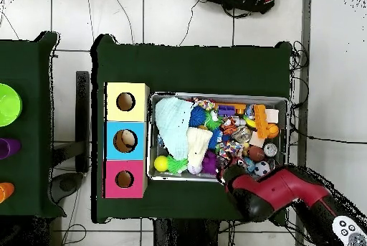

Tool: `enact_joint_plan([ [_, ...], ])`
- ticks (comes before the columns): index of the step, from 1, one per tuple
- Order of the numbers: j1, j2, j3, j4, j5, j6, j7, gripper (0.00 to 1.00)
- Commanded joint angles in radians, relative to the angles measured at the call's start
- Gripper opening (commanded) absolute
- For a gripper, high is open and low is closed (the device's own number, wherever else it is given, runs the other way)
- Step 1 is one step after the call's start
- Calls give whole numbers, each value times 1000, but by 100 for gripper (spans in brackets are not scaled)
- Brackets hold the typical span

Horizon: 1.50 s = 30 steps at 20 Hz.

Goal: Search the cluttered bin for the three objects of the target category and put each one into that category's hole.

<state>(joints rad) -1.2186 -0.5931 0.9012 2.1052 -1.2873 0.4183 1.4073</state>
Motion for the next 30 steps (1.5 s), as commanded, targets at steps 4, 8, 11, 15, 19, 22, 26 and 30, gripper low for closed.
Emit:
enact_joint_plan([
  [4,-47,-33,-80,146,-93,20,-347,100],
  [8,-71,-76,-38,190,-44,36,-373,100],
  [11,-77,-106,-15,210,-4,58,-396,100],
  [15,-49,-109,-18,207,-19,56,-350,100],
  [19,-45,-74,-30,181,-47,41,-330,100],
  [22,-62,-80,-14,182,-21,48,-352,100],
  [26,-87,-84,18,180,40,73,-391,100],
  [30,-100,-87,38,177,85,93,-407,100],
])
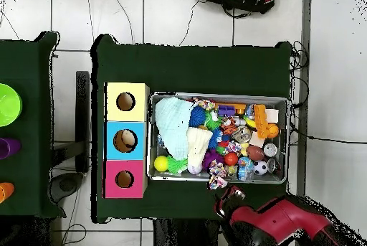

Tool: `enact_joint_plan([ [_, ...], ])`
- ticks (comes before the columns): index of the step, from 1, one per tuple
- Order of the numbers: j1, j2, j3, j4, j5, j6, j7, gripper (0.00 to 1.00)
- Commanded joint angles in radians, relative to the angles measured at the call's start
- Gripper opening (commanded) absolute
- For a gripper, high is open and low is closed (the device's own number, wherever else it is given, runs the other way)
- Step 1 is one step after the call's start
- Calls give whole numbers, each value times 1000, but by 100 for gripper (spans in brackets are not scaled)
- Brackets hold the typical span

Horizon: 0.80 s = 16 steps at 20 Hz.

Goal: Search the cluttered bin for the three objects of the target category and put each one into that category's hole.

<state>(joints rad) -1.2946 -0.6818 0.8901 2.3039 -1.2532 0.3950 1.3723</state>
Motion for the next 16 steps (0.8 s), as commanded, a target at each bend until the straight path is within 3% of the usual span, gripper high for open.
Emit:
enact_joint_plan([
  [1,-29,-4,57,-20,62,119,-375,100],
  [10,-47,-51,151,-25,236,195,-406,100],
  [13,-15,-98,189,-20,320,214,-335,100],
  [16,74,-106,167,-41,321,187,-206,100],
])
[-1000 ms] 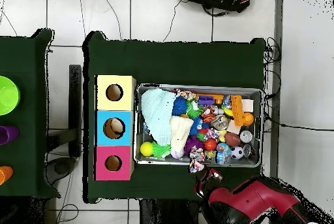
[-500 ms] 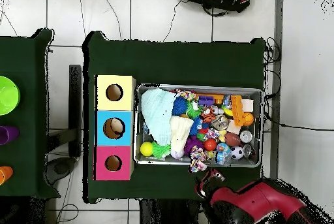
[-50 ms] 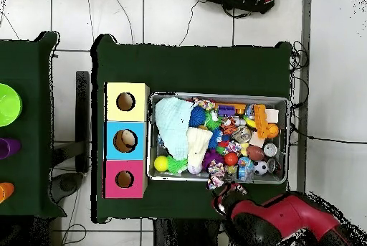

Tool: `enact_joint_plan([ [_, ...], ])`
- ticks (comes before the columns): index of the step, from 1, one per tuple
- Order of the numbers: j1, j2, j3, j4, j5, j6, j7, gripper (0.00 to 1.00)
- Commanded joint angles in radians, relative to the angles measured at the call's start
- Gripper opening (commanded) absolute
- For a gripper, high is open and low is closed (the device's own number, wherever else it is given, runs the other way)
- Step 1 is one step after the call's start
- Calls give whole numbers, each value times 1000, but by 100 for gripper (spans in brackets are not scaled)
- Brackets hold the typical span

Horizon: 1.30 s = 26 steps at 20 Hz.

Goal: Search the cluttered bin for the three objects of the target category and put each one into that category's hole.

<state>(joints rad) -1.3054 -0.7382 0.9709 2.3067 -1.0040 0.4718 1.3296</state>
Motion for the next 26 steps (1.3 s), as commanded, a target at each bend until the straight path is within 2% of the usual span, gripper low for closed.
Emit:
enact_joint_plan([
  [1,103,-46,73,-50,62,94,-135,100],
  [7,213,-18,-15,-94,1,8,13,100],
  [9,226,-35,-16,-84,25,4,29,100],
  [15,243,-146,11,-21,139,5,67,100],
  [19,234,-128,5,-43,172,16,35,100],
  [21,178,-166,49,-35,250,52,-16,100],
  [26,138,-145,83,-61,330,129,-105,100],
])
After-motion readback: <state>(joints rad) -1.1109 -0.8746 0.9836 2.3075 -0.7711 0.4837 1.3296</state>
